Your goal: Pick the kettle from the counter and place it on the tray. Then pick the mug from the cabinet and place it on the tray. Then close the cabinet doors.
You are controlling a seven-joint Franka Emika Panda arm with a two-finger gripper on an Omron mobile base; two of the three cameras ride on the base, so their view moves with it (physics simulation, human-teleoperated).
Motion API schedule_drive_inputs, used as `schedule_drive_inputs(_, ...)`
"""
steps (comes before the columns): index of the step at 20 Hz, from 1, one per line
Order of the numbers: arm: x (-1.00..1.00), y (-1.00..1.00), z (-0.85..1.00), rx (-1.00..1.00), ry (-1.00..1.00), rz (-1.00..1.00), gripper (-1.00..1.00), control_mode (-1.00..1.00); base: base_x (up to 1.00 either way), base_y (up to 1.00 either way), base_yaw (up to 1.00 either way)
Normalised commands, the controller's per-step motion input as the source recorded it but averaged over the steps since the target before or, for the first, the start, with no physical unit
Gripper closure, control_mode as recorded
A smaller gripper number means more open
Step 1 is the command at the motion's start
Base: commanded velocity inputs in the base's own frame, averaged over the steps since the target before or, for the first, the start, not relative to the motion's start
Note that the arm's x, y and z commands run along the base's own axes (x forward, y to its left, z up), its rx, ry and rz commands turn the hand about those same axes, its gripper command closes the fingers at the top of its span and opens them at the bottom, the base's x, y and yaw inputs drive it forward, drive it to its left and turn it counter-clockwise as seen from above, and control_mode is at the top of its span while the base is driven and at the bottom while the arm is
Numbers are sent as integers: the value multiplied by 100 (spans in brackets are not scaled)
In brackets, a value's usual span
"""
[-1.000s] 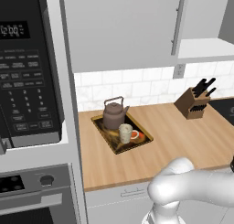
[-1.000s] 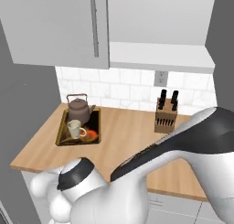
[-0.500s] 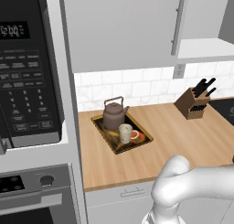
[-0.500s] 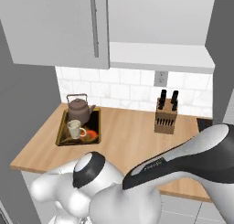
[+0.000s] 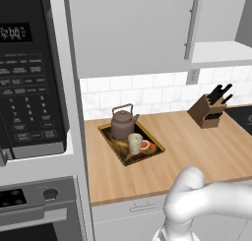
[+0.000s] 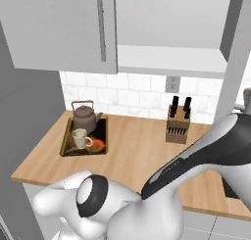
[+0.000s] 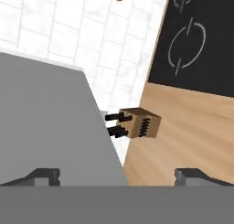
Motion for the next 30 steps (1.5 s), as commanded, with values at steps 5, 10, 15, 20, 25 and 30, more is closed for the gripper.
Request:
schedule_drive_inputs(5, 71, 56, -18, -10, 30, 5, -100, -100, 0, 0, 0)
schedule_drive_inputs(10, 52, 62, -9, -4, 24, 5, -100, -100, 0, 0, 0)
schedule_drive_inputs(15, 43, 67, 0, 0, 12, 6, -100, -100, 0, 0, 0)
schedule_drive_inputs(20, 54, 77, 0, 0, 0, 1, -100, -100, 0, 0, 0)
schedule_drive_inputs(25, 68, 80, 0, 0, -4, 0, -100, -100, 0, 0, 0)
schedule_drive_inputs(30, 77, 80, 0, 0, -1, 0, -100, -100, 0, 0, 0)
